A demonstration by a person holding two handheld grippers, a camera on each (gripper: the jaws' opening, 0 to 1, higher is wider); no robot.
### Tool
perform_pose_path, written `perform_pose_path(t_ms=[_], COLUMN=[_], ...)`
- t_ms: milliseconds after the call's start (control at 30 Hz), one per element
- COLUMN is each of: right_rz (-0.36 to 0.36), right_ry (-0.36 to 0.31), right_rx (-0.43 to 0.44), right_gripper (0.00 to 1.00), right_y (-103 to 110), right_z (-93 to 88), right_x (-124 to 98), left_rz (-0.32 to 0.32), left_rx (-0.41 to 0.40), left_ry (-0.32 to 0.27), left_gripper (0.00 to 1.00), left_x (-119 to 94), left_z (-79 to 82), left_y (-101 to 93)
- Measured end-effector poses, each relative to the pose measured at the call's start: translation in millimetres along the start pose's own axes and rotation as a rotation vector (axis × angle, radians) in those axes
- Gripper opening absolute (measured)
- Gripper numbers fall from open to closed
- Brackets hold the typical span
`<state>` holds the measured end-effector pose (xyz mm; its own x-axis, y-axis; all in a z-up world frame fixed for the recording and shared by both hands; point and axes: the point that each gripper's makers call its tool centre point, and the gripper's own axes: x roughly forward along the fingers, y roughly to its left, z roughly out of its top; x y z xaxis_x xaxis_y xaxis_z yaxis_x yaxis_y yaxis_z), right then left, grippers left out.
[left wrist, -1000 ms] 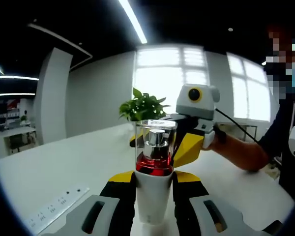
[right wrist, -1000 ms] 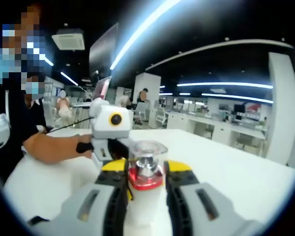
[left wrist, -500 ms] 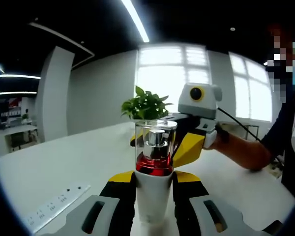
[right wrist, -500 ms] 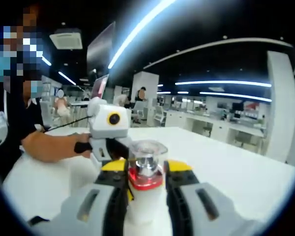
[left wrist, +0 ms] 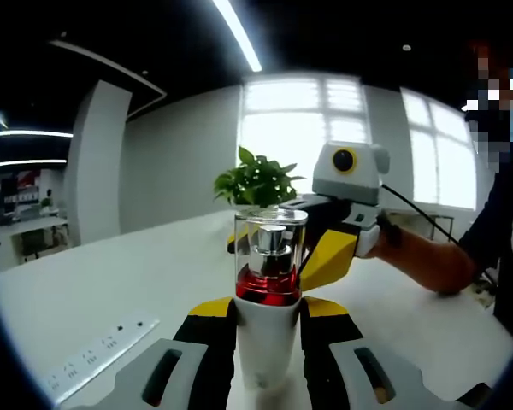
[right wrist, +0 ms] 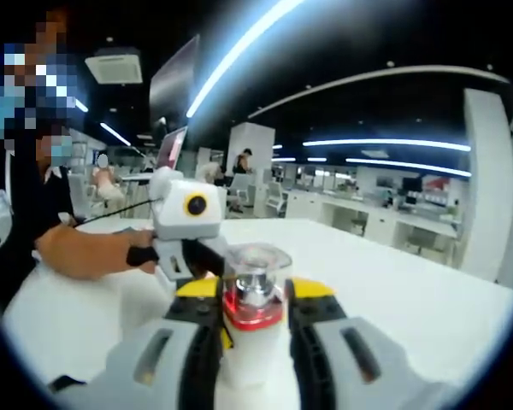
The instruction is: Arrange the skincare products in the storage area until every visible bottle or jar stands upright without overlapping.
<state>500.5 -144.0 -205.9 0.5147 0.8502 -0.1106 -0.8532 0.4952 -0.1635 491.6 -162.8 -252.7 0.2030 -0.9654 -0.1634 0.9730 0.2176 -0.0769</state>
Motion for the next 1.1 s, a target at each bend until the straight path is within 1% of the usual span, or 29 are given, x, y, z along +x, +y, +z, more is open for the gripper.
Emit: perform_pose_path(t_ms=[267,800,867,967,1033,1100], right_rz=[-0.003,-0.005,-0.006,-0.006,-0.012,-0.017], right_ry=[-0.005,-0.009,-0.020,-0.064,-0.065,-0.060], right_rx=[0.011,0.006,0.008,0.029,0.032,0.031], right_gripper=[0.28,0.29,0.30,0.33,0.35,0.36], right_y=[-0.8,-1.9,-2.2,-3.5,-4.8,-5.9], right_z=[-1.1,-1.6,0.2,8.4,8.7,7.7], right_x=[-2.0,-2.5,-2.6,-4.9,-5.0,-5.1], left_rz=[-0.001,-0.002,-0.003,-0.011,-0.012,-0.009], left_rx=[-0.006,-0.008,-0.007,-0.010,-0.018,-0.021], left_ry=[-0.009,-0.017,-0.017,-0.022,-0.034,-0.034], left_gripper=[0.28,0.29,0.29,0.32,0.35,0.37], left_x=[1.8,2.9,3.1,3.0,2.7,2.6], left_z=[0.2,-0.6,-0.6,-0.4,1.5,1.3], left_y=[0.7,0.2,0.0,-1.3,-1.4,-0.7])
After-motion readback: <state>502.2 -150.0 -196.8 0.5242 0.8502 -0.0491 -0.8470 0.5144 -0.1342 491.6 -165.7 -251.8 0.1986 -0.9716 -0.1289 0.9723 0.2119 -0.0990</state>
